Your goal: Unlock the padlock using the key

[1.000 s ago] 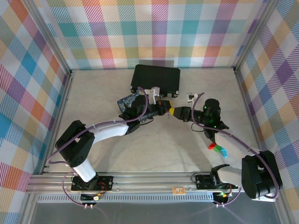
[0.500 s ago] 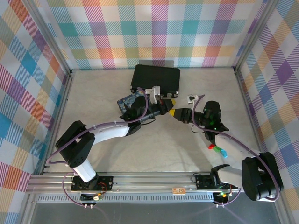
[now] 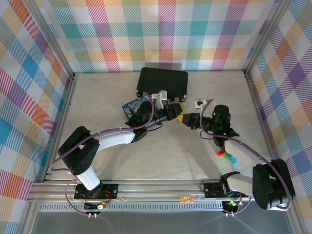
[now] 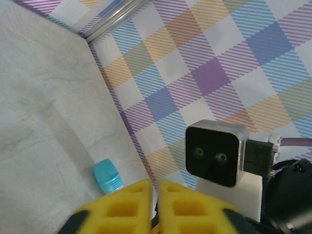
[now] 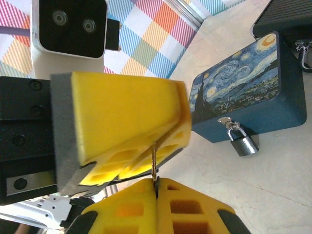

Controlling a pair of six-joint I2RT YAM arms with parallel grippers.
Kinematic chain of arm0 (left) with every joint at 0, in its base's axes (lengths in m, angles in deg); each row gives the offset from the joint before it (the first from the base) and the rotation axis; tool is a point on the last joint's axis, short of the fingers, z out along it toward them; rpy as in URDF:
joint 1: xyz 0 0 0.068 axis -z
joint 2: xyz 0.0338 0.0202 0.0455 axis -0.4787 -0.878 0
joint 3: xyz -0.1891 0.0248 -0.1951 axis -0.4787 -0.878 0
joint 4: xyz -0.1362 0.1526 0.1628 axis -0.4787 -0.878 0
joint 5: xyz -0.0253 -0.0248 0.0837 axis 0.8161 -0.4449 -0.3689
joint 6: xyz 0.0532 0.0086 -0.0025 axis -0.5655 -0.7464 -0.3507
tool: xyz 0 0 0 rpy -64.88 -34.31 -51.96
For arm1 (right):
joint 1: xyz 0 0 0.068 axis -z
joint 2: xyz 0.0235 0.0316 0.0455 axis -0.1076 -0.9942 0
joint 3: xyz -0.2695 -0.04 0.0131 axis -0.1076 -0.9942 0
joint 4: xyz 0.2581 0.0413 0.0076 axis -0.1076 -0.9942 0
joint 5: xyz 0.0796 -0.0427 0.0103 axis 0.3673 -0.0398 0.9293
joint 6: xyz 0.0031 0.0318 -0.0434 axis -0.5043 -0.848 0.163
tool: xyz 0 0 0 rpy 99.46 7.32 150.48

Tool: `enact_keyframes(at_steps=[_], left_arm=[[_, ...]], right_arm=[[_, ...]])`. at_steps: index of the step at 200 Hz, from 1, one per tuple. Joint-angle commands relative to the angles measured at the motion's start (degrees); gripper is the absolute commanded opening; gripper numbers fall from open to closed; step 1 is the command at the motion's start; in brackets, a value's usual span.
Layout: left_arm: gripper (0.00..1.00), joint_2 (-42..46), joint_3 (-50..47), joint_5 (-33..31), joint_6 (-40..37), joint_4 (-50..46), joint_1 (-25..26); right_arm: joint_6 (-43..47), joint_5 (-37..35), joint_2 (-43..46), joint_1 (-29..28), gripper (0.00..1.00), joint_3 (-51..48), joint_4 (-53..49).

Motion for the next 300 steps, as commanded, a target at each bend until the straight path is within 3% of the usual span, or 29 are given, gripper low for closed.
enact_keyframes(at_steps=[1, 25, 74, 105, 151, 179, 205, 254, 286, 300], left_arm=[[0.58, 5.12, -1.70, 1.12, 0.40, -1.02, -1.46], [0.70, 9.75, -2.14, 1.62, -3.54, -9.50, -4.33], [0.68, 13.49, 2.02, 9.83, -15.68, -24.60, -6.64], [0.61, 12.00, 7.27, 19.87, -23.22, -31.93, -6.63], [0.47, 7.98, 11.79, 26.78, -27.22, -36.69, -6.21], [0.44, 6.09, 12.63, 27.31, -28.49, -38.09, -6.14], [0.25, 4.97, 12.42, 28.16, -27.35, -36.06, -6.07], [0.17, 4.28, 12.89, 28.56, -26.69, -35.08, -5.78], [0.00, 4.08, 12.29, 28.21, -25.50, -33.52, -5.68], [0.00, 4.01, 12.02, 27.51, -24.59, -32.68, -5.70]], right_arm=[[12.41, 0.46, 3.16, -0.30, 0.00, 4.51, -12.87], [22.49, -1.23, 5.24, -0.30, 0.00, 8.64, -25.92], [33.18, -0.80, 3.84, -0.25, 0.00, 15.70, -39.08], [34.27, 2.75, 0.47, -0.30, 0.00, 18.58, -40.73], [34.67, 6.57, -3.19, -0.30, 0.00, 22.21, -42.72], [34.34, 7.55, -3.72, -0.25, 0.00, 22.81, -42.98], [33.99, 7.90, -3.95, -0.30, 0.00, 22.83, -42.91], [33.99, 8.32, -4.04, -0.28, 0.00, 22.84, -42.95], [34.05, 8.84, -4.11, -0.30, 0.00, 23.01, -42.99], [33.45, 8.33, -3.88, -0.29, 0.00, 22.92, -42.64]])
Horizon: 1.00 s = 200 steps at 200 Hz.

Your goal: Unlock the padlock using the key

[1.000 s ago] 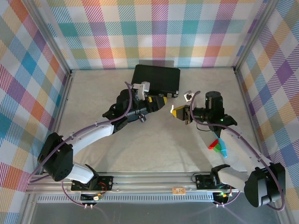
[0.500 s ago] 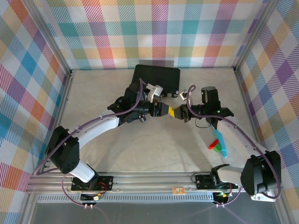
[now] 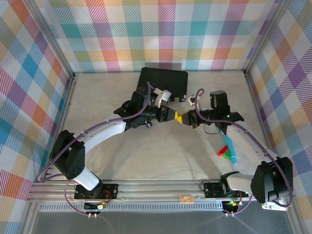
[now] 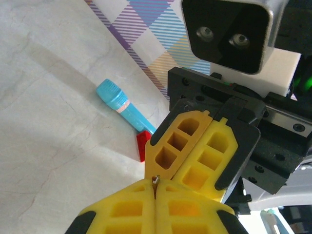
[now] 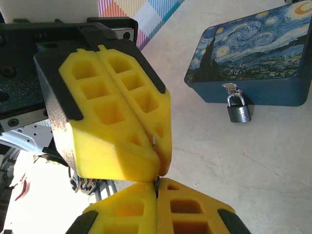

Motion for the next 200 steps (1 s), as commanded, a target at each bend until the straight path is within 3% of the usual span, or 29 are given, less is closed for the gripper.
enact_keyframes(at_steps=[1, 10, 42, 70, 101, 145, 200], left_arm=[[0.00, -0.79, 0.81, 1.05, 1.27, 3.47, 0.89], [0.00, -0.60, 0.58, -0.52, 2.03, 3.81, 0.90], [0.00, -0.42, -0.73, -6.95, 6.54, 6.47, 0.81], [0.00, -0.40, -1.76, -9.71, 9.79, 8.73, 0.90], [0.00, 1.08, -5.13, -12.29, 14.21, 13.86, 1.01], [0.00, 1.91, -9.15, -13.11, 17.75, 22.19, 1.78], [0.00, 1.68, -9.83, -11.27, 18.92, 25.33, 2.03]], right_arm=[[0.66, 2.20, 0.00, -0.38, 0.00, 1.57, 1.12], [-0.14, 1.77, 0.39, -0.38, 0.04, 1.31, 1.70], [-7.30, -4.09, 4.91, -0.04, 0.39, -1.25, 6.64], [-14.26, -10.11, 10.62, 0.34, 0.50, -6.93, 13.99], [-23.29, -9.19, 13.67, 0.86, 0.49, -14.47, 26.87], [-32.13, -7.43, 10.51, 1.85, 0.47, -19.77, 42.58], [-35.00, -4.96, 5.94, 2.64, 0.44, -21.31, 52.49]])
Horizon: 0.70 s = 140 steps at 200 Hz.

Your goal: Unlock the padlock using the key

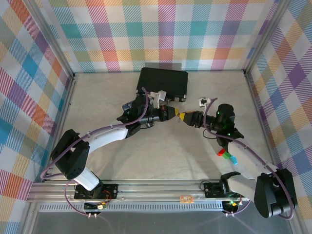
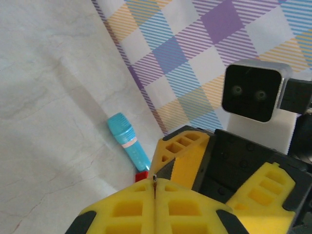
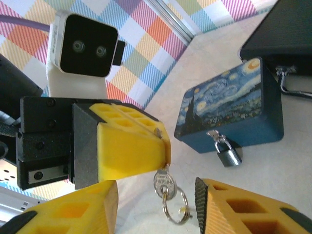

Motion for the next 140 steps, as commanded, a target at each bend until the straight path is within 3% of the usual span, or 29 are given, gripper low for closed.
enact_keyframes(at_steps=[1, 53, 140], left_arm=[[0.00, 1.97, -0.85, 1.08, 0.93, 4.70, 0.23], [0.00, 1.93, -1.85, -0.78, 3.05, 8.45, 0.23], [0.00, 1.88, -3.74, -0.49, 6.30, 13.68, 0.62]], right_arm=[[-2.97, 2.89, -1.60, 0.59, 0.44, -1.24, 9.58], [-9.01, 7.69, -4.88, 0.52, 0.40, -2.71, 19.39], [-15.15, 6.41, -8.41, 0.57, 0.21, -4.61, 29.44]])
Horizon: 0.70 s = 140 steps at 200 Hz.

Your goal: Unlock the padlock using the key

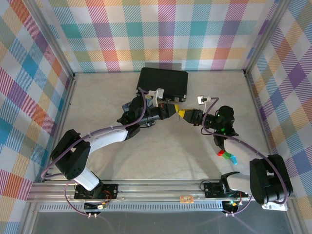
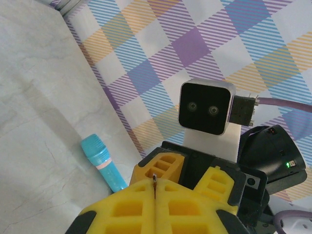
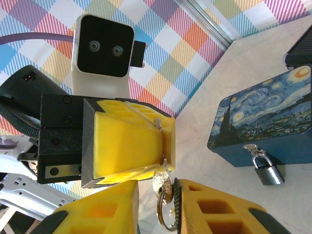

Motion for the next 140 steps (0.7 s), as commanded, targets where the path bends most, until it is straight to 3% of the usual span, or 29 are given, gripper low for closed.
enact_keyframes(at_steps=[1, 42, 109, 127, 140], left_arm=[[0.00, 1.84, -0.77, -0.19, 0.71, 3.13, 0.58], [0.00, 1.71, -1.14, -0.50, 1.41, 4.48, 0.85], [0.00, -0.04, -2.09, -0.92, 4.56, 9.31, 1.29], [0.00, -0.05, -2.39, -1.24, 4.70, 9.77, 1.28], [0.00, 0.24, -2.56, -1.63, 4.66, 9.81, 1.31]], right_arm=[[-2.39, 0.31, -1.33, 0.22, 0.21, -0.82, 6.39], [-5.98, 0.46, -4.61, 0.15, 0.15, -0.52, 12.01], [-8.70, 0.05, -8.11, -0.79, 0.22, -0.46, 16.62], [-8.59, 0.10, -8.41, -0.87, 0.13, -0.48, 16.73], [-8.52, 0.73, -8.86, -0.89, 0.00, -0.28, 16.86]])
